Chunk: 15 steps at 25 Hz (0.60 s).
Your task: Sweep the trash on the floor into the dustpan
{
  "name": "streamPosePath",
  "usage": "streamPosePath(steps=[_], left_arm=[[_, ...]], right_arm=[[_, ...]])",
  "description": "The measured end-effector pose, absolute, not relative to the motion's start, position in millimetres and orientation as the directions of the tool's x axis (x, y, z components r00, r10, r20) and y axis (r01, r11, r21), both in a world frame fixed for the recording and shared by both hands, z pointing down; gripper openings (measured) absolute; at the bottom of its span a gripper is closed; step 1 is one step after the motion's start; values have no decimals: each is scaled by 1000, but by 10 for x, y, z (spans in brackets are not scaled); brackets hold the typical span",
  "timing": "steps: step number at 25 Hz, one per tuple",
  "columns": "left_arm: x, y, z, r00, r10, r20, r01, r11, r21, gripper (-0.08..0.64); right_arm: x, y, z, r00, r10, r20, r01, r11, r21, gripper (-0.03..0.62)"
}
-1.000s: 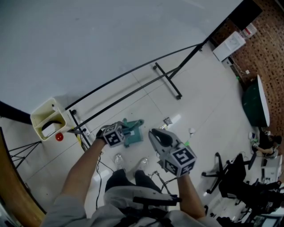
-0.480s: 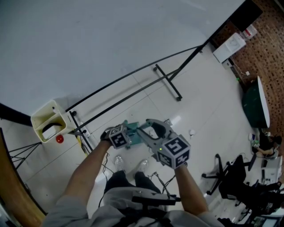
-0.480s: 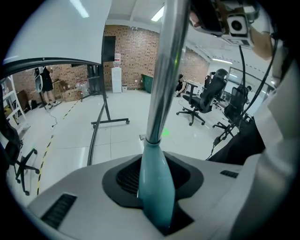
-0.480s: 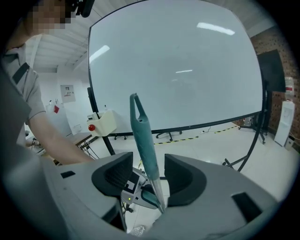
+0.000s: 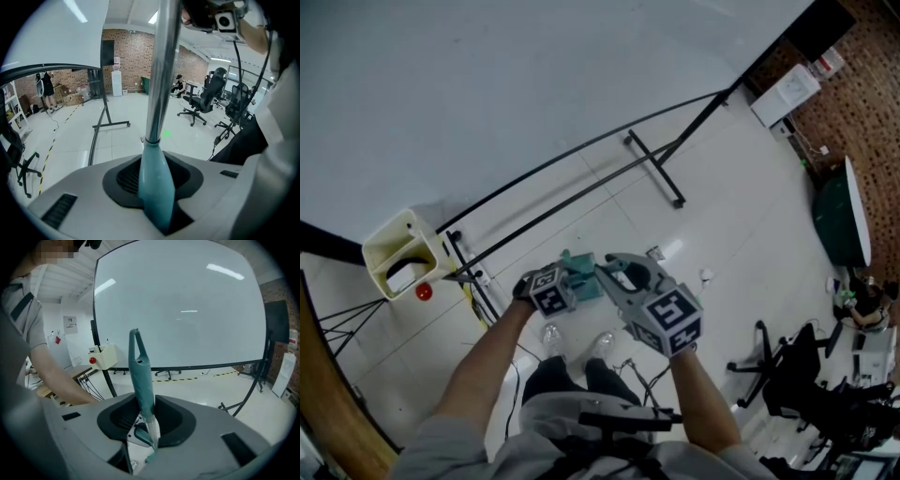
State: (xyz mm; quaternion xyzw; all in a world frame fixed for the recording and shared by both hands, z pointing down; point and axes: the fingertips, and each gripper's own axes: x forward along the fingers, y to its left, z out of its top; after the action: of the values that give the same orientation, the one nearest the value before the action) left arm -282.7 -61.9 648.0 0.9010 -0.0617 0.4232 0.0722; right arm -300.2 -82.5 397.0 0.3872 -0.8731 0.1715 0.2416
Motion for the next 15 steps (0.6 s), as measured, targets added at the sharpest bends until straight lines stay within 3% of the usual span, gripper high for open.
streamPosePath(steps=[8, 15], left_arm=[[-2792, -570, 6514, 640, -54, 766, -162, -984, 67, 114], [-2945, -606, 6465, 631, -60, 773, -179, -981, 70, 115]], right_arm=[[-2882, -815, 4015, -581, -610, 539, -779, 608, -151, 101], [-2227, -835, 4001, -523, -677, 517, -842, 504, -191, 100]])
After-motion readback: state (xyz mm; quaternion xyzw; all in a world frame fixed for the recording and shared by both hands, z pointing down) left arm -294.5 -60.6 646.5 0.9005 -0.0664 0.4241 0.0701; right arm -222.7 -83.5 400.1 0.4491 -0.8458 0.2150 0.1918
